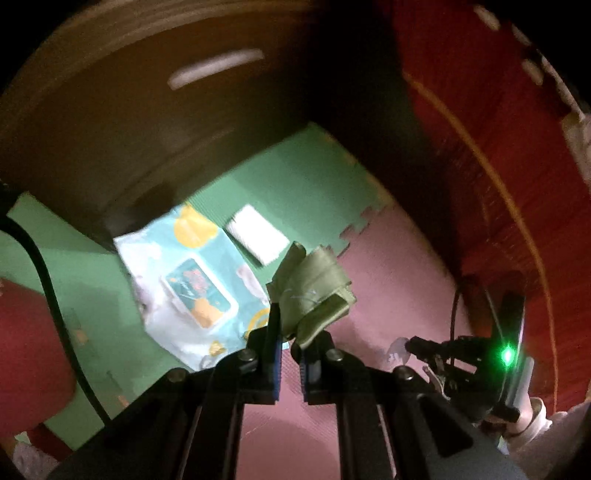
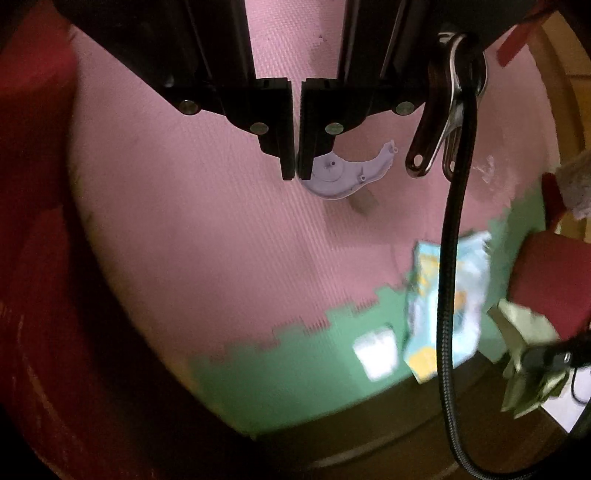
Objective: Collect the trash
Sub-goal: 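Carry the green ribbon and white plastic piece in both tools over the bucket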
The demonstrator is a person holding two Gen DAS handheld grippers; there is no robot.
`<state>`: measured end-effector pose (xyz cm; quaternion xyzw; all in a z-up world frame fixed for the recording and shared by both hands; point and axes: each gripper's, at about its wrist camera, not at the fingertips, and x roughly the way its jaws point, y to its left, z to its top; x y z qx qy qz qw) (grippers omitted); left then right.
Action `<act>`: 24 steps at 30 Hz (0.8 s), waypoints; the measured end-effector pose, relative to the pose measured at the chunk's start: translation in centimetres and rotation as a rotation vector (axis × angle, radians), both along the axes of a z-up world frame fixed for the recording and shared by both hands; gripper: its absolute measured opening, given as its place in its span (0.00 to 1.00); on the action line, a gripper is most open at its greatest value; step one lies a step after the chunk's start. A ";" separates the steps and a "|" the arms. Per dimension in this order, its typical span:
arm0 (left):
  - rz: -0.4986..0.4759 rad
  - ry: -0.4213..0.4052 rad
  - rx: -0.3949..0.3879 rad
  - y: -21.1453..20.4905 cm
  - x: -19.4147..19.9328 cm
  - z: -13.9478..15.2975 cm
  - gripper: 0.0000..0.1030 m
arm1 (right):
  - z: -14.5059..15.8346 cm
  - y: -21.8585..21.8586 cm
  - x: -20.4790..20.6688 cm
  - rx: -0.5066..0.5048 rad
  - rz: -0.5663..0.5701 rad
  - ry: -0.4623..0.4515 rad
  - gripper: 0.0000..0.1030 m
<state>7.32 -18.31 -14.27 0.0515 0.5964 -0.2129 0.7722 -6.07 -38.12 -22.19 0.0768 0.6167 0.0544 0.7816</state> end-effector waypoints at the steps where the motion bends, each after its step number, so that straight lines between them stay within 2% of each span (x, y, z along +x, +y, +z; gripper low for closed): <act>1: 0.012 -0.011 -0.013 0.7 -0.2 1.1 0.07 | 0.8 0.0 0.4 0.008 0.010 -0.013 0.03; 7: 0.072 -0.070 -0.043 3.1 -0.5 5.8 0.07 | 7.4 2.0 3.9 -0.019 0.149 -0.102 0.03; 13: 0.125 -0.118 -0.052 5.6 -1.1 9.6 0.07 | 14.2 6.1 6.4 -0.093 0.361 -0.190 0.03; 17: 0.140 -0.164 -0.038 7.5 -1.9 12.3 0.07 | 18.0 9.5 7.4 -0.137 0.493 -0.235 0.03; 24: 0.154 -0.244 0.029 11.9 -3.1 16.1 0.07 | 23.4 14.7 8.5 -0.107 0.588 -0.272 0.03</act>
